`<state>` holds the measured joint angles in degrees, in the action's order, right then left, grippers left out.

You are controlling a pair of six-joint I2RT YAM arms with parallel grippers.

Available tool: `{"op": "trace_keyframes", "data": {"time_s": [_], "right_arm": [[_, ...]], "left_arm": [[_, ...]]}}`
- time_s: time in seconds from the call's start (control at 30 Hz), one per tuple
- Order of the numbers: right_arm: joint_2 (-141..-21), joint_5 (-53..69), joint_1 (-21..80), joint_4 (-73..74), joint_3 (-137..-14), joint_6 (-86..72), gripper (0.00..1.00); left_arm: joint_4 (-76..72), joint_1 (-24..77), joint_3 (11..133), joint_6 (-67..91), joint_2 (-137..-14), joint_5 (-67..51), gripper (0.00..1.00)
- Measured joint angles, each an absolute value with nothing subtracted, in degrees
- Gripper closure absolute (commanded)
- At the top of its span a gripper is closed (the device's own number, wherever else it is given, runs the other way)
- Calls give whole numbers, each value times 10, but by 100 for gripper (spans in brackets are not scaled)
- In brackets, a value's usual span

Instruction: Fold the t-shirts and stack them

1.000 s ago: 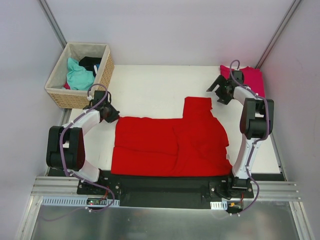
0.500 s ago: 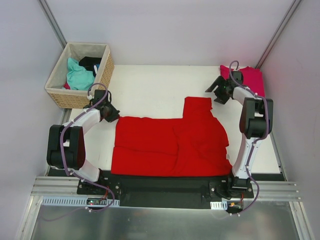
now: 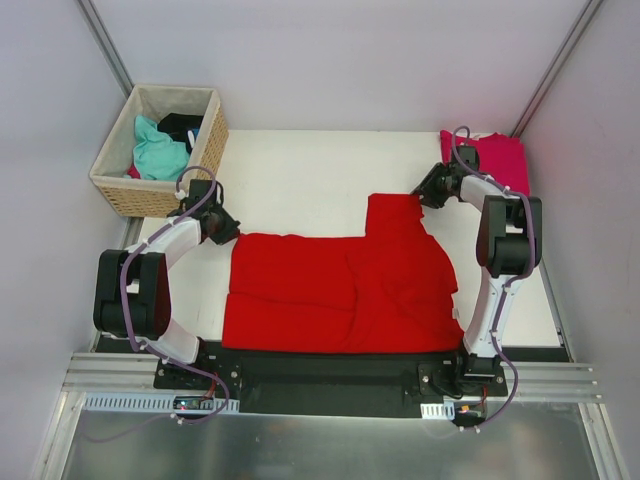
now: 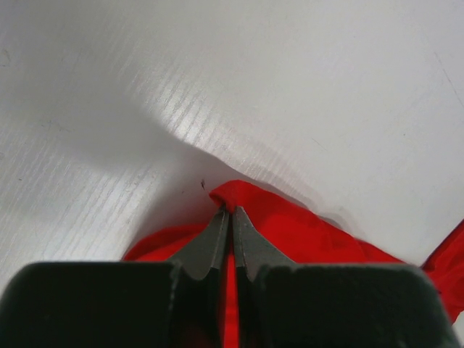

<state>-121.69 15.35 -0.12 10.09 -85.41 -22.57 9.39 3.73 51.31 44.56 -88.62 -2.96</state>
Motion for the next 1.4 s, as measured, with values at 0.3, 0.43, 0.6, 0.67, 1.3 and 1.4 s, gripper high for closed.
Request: {"op": "trace_keyframes", "data": {"time_s": [0.3, 0.43, 0.6, 0.67, 1.3, 1.4], "right_arm": [[-1217, 152, -1, 108, -854, -227, 78], [-1217, 150, -1, 108, -854, -228, 94], [-1217, 149, -1, 108, -854, -227, 99], [-1217, 147, -1, 108, -854, -227, 99], [-1217, 126, -1, 154, -953, -202, 99], [-1217, 124, -1, 166, -981, -195, 99]], "left_arm": [[94, 38, 513, 446, -886, -29, 100], [94, 38, 513, 445, -886, -29, 100], [94, 38, 514, 445, -888, -28, 100], [96, 38, 516, 445, -891, -27, 100], [133, 57, 614, 444, -962, -9, 100], [134, 57, 616, 444, -962, -9, 100]]}}
